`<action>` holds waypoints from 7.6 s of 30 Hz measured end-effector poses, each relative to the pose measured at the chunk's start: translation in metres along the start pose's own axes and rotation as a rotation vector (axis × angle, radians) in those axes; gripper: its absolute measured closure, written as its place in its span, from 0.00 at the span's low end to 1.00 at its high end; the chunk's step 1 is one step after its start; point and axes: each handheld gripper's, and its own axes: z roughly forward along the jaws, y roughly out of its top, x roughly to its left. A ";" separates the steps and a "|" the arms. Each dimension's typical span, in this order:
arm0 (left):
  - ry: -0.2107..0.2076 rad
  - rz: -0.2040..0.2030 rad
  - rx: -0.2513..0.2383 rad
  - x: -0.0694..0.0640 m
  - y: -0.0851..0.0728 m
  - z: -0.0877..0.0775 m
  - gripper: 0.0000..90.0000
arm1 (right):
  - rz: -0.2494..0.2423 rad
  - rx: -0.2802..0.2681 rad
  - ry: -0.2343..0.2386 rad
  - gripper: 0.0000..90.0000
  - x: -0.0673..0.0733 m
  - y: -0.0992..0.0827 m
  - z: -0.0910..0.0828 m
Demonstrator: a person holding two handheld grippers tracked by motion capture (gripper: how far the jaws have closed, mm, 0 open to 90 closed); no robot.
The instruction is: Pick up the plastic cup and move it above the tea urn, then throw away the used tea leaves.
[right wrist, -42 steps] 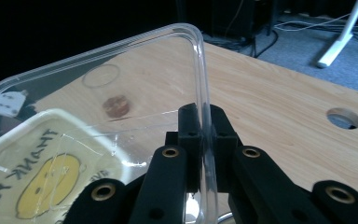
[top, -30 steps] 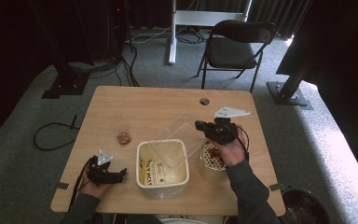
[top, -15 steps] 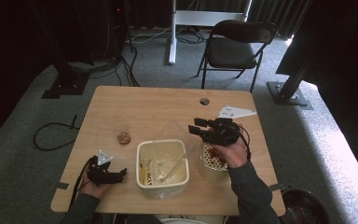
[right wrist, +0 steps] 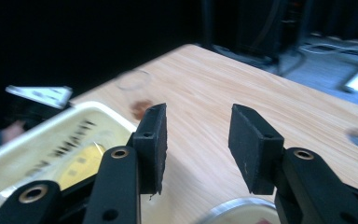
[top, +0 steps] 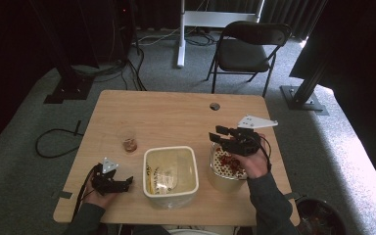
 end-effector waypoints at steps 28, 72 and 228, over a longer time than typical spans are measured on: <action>0.063 0.010 -0.010 0.005 0.009 -0.007 0.25 | 0.139 -0.039 -0.262 0.55 -0.059 -0.048 -0.049; -0.024 -0.046 -0.268 0.049 0.094 0.037 0.37 | 0.231 -0.031 -0.280 0.53 -0.075 -0.088 -0.055; -0.539 0.344 -0.339 -0.128 0.309 -0.026 0.23 | -0.074 -0.110 -0.349 0.48 -0.070 -0.035 -0.032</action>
